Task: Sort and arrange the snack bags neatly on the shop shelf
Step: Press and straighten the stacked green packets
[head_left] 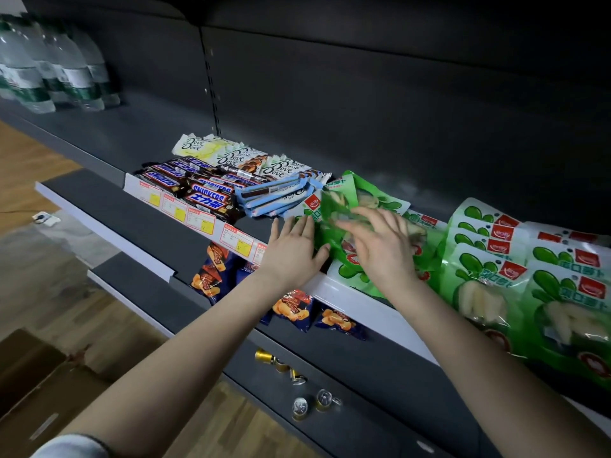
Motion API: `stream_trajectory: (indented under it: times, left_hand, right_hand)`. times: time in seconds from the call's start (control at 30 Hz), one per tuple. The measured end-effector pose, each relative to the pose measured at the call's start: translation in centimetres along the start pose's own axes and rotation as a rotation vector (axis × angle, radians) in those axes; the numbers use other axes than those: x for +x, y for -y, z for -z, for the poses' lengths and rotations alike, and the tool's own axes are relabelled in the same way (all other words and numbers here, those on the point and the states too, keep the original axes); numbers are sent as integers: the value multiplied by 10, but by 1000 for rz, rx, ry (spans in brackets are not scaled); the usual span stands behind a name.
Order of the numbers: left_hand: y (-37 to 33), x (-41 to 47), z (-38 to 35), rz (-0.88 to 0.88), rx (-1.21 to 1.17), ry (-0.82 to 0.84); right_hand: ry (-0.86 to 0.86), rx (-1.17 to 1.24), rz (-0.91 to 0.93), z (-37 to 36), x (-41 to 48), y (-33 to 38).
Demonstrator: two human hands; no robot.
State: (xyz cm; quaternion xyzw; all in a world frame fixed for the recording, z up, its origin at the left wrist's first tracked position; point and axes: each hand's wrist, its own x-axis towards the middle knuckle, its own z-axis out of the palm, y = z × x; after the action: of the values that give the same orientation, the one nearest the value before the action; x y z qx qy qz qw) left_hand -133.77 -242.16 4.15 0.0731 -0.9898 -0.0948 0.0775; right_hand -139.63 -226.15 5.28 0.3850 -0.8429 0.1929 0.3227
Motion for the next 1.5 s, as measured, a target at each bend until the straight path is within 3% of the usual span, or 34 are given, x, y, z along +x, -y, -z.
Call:
stream_trajectory:
  times: [0.13,0.3,0.53,0.73,0.87,0.93,1.27,1.5]
  left_hand:
    - [-7,1,-3,8,-87,-23]
    - [-14,-4,-3,7,-202,-73]
    - [-15,-4,0,-135,-87,23]
    - [-18,1,1,-202,-170,94]
    - [-20,5,2,-173,-204,134]
    - [-20,6,3,-166,-218,131]
    - [-26,10,0,-191,-233,93]
    - [-57,19,2,-298,-334,-120]
  right_hand:
    - [21,37,-24,10,-16,-7]
    - [185,285,-263,22,-31,-26]
    - [303,208,-414,39,-32,-41]
    - [160,164,-516,42,-19,-39]
    - [521,136,-582,26,-10,-36]
    - [600,99,-554,16,-14,-31]
    - [192,332,-506,19,-21,-23]
    - [-68,314,-506,53,-34,-35]
